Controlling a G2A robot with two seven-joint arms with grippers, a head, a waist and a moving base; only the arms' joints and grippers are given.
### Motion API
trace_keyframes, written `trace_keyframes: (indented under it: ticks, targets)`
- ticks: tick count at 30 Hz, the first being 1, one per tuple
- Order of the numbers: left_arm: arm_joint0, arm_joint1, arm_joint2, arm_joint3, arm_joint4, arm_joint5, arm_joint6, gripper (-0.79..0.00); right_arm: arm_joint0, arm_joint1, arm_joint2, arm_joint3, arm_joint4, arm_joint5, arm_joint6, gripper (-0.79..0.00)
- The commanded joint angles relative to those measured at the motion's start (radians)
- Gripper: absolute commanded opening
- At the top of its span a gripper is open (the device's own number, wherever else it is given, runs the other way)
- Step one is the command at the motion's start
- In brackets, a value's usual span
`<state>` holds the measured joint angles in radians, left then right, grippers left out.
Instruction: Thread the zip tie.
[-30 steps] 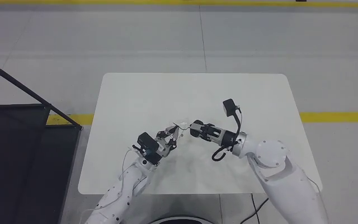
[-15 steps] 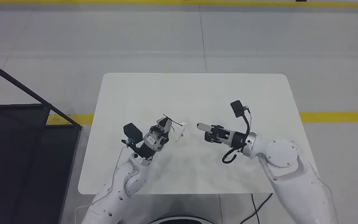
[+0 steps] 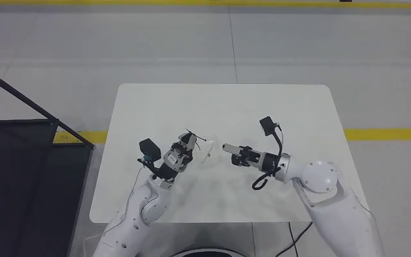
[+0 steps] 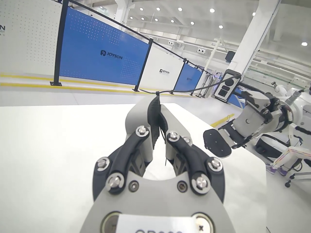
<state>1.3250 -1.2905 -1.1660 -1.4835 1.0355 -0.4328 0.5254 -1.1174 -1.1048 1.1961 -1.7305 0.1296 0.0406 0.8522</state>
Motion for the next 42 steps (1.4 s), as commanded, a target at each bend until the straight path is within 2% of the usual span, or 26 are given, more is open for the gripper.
trace_keyframes:
  ticks: [1, 9, 12, 19, 21, 22, 23, 26, 34, 38, 42]
  targets:
    - [0.001, -0.002, 0.001, -0.008, -0.045, -0.004, -0.024, -0.785, 0.006, -0.002, -0.002, 0.026, 0.028, -0.044, 0.006, 0.0]
    - [-0.015, -0.014, 0.026, -0.005, -0.099, 0.015, -0.084, -0.785, 0.006, -0.002, -0.002, 0.026, 0.028, -0.044, 0.006, 0.0]
    - [-0.025, -0.021, 0.039, -0.009, -0.193, 0.004, -0.129, -0.785, 0.002, -0.006, -0.018, 0.026, 0.008, -0.079, -0.044, 0.0]
    - [-0.047, -0.034, 0.061, -0.029, -0.296, 0.018, -0.195, -0.785, 0.028, -0.021, -0.068, 0.083, -0.017, -0.178, -0.123, -0.009]
    - [-0.049, -0.036, 0.065, -0.034, -0.306, 0.021, -0.206, -0.785, 0.038, -0.025, -0.077, 0.101, -0.02, -0.192, -0.143, -0.058]
    - [-0.049, -0.037, 0.067, -0.036, -0.309, 0.02, -0.21, -0.785, 0.042, -0.026, -0.08, 0.11, -0.02, -0.198, -0.156, -0.145]
    - [-0.048, -0.038, 0.068, -0.037, -0.313, 0.018, -0.214, -0.785, 0.045, -0.028, -0.085, 0.116, -0.021, -0.203, -0.163, -0.194]
    - [-0.046, -0.04, 0.069, -0.04, -0.33, 0.011, -0.228, -0.785, 0.057, -0.033, -0.098, 0.133, -0.039, -0.208, -0.185, -0.219]
    - [-0.041, -0.042, 0.06, -0.045, -0.35, -0.005, -0.251, -0.785, 0.08, -0.043, -0.135, 0.15, -0.072, -0.205, -0.193, -0.4]
    - [-0.038, -0.043, 0.056, -0.049, -0.349, -0.006, -0.255, -0.785, 0.083, -0.045, -0.141, 0.149, -0.081, -0.221, -0.174, -0.409]
    - [-0.036, -0.045, 0.054, -0.048, -0.348, -0.007, -0.257, -0.785, 0.081, -0.045, -0.142, 0.147, -0.08, -0.235, -0.156, -0.459]
